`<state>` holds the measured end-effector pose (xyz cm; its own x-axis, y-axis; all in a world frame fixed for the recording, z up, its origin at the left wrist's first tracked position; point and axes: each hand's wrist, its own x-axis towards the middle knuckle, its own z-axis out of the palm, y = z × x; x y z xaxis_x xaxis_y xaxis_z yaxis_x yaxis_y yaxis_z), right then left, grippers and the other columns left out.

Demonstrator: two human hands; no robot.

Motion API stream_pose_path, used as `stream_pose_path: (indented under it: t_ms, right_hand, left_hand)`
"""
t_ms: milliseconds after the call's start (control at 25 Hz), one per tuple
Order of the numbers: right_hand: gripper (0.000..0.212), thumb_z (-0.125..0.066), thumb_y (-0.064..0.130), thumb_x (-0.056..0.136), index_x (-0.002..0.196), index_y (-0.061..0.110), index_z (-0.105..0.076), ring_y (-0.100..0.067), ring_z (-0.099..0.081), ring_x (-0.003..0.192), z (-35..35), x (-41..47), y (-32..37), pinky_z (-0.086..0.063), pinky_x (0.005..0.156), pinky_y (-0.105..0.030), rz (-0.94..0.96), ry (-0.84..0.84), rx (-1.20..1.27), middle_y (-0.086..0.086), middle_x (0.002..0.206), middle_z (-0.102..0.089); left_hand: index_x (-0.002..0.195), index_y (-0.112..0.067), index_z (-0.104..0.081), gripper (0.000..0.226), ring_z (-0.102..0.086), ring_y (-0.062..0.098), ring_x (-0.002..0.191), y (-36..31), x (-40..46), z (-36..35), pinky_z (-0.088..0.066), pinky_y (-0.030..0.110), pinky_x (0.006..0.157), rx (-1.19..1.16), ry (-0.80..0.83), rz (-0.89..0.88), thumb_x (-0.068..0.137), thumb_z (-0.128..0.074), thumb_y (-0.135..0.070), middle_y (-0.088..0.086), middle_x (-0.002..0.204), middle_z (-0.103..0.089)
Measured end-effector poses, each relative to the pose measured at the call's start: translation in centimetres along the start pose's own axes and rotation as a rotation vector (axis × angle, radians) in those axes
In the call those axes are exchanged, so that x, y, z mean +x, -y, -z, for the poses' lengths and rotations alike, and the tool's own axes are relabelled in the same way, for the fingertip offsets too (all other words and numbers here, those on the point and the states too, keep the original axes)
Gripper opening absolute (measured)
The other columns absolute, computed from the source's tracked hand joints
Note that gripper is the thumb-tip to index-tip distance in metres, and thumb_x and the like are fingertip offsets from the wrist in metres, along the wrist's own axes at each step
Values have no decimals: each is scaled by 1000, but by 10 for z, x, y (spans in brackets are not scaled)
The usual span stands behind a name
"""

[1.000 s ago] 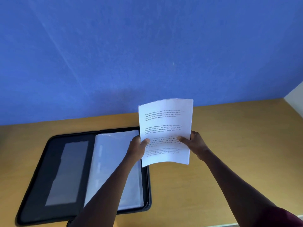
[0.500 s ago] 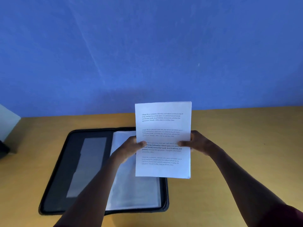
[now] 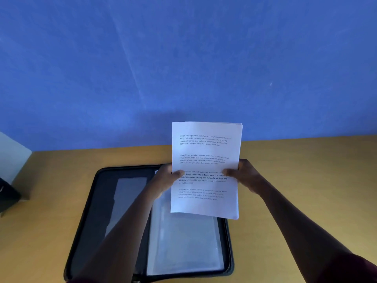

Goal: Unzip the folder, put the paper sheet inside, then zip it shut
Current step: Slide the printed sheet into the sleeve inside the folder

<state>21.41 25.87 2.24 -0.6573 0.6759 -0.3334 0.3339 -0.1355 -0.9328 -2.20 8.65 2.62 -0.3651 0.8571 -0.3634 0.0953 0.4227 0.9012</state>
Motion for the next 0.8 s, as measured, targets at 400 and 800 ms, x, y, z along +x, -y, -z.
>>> stream_pose_path:
  t_ms: [400,800]
  right_hand:
    - [23,-69,-5,83,93,15,-70,-10,-72,79,-9,36,38,-58,67,-24,93,-160,153,8,86,-76]
    - [23,-68,-4,85,101,12,-68,-9,-71,83,-30,85,55,-56,71,-23,175,-330,286,6,94,-73]
  left_hand:
    - [107,-12,-69,25,-72,19,94,22,29,37,-58,36,81,-62,-176,8,104,-48,-26,1,103,-75]
    - [132,-23,-59,45,-55,21,122,69,53,42,-50,34,95,786,-166,-35,89,-66,-19,3,132,-60]
